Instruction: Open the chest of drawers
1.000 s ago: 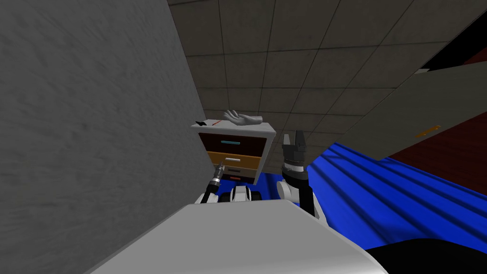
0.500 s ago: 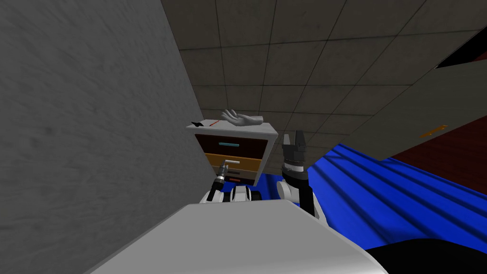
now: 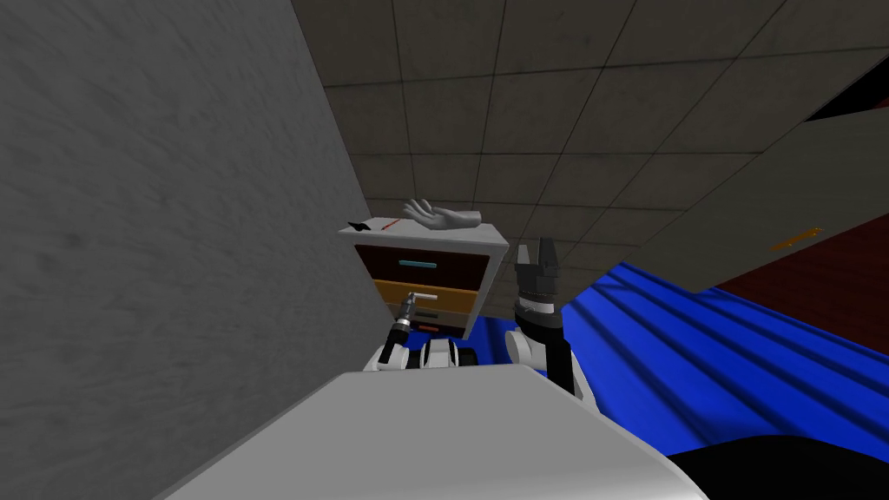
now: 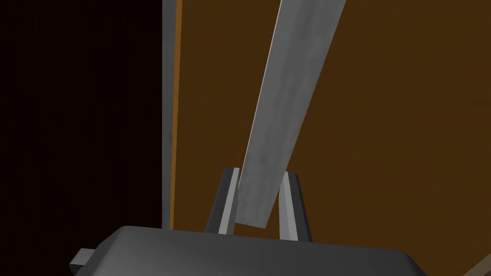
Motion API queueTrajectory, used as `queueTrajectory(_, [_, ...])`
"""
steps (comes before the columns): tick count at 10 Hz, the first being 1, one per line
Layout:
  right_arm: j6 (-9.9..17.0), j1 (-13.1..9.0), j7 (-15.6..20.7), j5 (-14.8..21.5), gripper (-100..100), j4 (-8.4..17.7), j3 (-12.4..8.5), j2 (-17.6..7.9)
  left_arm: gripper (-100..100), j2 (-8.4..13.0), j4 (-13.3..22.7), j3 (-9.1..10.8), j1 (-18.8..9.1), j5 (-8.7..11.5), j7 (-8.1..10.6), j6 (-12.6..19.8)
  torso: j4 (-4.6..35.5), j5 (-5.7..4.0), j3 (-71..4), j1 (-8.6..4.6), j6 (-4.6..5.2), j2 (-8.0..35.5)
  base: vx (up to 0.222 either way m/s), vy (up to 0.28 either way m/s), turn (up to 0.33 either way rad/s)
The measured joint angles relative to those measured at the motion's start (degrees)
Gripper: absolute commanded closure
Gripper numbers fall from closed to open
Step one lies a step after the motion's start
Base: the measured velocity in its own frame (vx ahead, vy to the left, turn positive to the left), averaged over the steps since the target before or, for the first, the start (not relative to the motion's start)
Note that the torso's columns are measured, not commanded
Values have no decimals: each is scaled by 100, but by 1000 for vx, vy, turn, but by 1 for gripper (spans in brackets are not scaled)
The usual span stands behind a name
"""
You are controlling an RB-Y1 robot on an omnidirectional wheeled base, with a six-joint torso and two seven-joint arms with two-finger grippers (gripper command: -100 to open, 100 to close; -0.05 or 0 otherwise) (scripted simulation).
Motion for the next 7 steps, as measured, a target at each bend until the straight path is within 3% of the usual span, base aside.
queueTrajectory(3, [1, -2, 0, 0, 0, 1, 0, 0, 100, 16, -77, -34, 26, -5, 5, 65, 6, -3, -4, -11, 2, -7, -209, 16, 31])
queueTrajectory(7, [0, -1, 0, 0, 0, 1, 0, 0, 100, 55, -215, -96, 152, -10, 17, 140, 2, -4, -15, -3, 1, -24, -148, 31, 13])
